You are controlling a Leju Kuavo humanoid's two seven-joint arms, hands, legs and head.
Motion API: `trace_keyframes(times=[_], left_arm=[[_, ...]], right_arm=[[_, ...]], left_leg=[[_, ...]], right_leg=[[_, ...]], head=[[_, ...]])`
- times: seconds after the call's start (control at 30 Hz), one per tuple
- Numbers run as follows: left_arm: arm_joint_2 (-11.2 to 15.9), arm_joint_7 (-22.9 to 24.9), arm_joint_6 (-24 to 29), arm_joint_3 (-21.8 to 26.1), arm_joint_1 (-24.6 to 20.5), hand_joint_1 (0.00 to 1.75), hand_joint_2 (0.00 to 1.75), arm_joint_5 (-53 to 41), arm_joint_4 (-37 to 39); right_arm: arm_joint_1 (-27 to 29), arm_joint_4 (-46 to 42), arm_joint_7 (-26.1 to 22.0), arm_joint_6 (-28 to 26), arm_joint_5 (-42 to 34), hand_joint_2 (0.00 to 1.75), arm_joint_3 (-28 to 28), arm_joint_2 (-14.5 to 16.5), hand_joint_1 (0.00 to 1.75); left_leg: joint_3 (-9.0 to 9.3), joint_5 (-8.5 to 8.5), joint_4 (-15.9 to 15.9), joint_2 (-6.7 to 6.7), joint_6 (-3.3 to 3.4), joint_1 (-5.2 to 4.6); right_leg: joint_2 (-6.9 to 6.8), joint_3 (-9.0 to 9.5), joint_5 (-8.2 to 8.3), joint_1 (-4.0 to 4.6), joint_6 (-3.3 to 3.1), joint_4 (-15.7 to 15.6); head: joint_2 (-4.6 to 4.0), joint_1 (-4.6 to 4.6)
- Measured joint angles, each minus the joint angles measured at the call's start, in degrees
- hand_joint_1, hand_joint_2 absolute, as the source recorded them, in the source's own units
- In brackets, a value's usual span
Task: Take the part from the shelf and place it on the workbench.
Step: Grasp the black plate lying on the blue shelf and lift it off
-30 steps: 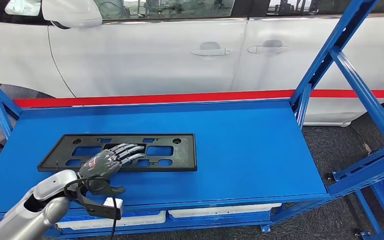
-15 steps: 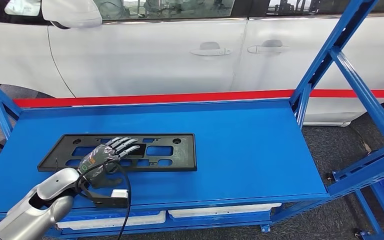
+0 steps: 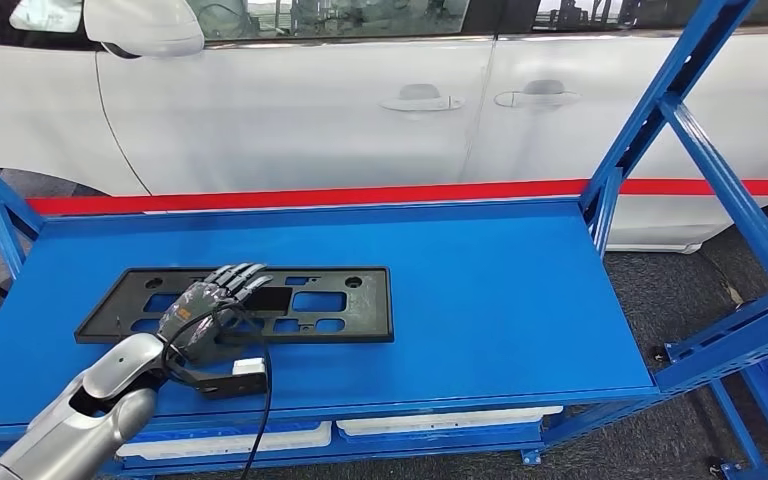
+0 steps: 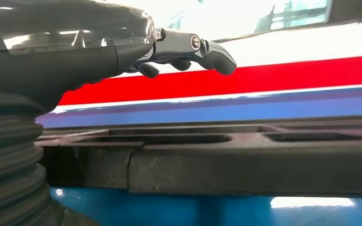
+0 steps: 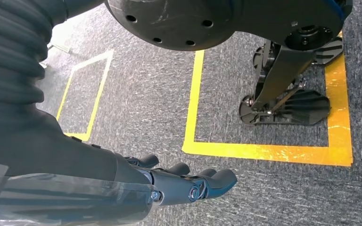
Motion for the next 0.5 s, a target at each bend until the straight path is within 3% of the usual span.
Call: trace_keyframes(times=[0.5], left_arm=[[-1.35,1.92,-1.16,1.11,0.36,1.75,1.75,-2.28,1.46]], right_arm=[[0.56,0.0,-0.05,-0.07,-0.49,1.75,0.0,0.0,0.0]], left_leg=[[0.02,0.0,0.0,0.0,0.0,0.0]], right_leg=[[0.0,0.01,0.0,0.0,0.0,0.01]], head=[[0.0,0.0]])
